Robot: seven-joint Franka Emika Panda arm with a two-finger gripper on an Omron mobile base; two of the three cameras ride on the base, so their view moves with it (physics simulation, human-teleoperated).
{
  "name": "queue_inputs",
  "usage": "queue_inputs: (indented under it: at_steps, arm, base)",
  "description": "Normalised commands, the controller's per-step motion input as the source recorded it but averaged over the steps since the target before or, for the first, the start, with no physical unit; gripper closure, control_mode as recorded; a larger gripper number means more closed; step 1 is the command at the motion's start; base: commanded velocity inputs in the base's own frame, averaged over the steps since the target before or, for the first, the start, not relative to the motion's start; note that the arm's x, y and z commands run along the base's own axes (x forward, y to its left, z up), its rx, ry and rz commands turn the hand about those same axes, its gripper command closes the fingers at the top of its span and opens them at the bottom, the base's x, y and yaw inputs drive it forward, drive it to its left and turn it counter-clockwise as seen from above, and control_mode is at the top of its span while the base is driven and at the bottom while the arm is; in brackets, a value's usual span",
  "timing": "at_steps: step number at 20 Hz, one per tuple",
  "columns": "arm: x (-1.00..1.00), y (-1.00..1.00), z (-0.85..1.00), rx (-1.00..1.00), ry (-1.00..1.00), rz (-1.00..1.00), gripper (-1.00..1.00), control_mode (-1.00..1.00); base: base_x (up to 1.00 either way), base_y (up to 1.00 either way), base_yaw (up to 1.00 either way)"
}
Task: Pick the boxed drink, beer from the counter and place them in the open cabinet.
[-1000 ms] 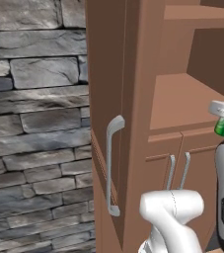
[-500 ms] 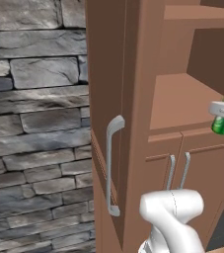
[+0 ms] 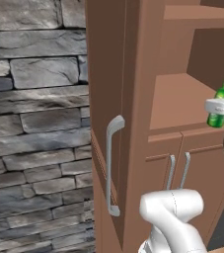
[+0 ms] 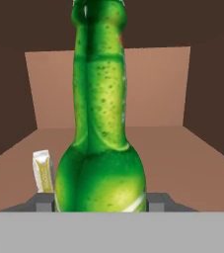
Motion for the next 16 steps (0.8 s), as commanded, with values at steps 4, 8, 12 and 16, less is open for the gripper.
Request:
queue_inputs:
  at_steps: [4,8,12,16]
  arm:
    - [0.21,0.13,0.0,-0.03,-0.04,0.0,1.0,-1.0]
    - [0.18,0.18,0.0,0.0,-0.04,0.0,1.0,-1.0]
    - [0.2,0.15,0.0,0.0,-0.01,0.0,1.0,-1.0]
    - [0.21,0.11,0.0,0.0,0.0,0.0,1.0,-1.0]
  base:
    - [0.0,0.0,0.0]
    - [0.0,0.0,0.0]
    - [0.0,0.0,0.0]
    - [0.0,0.0,0.0]
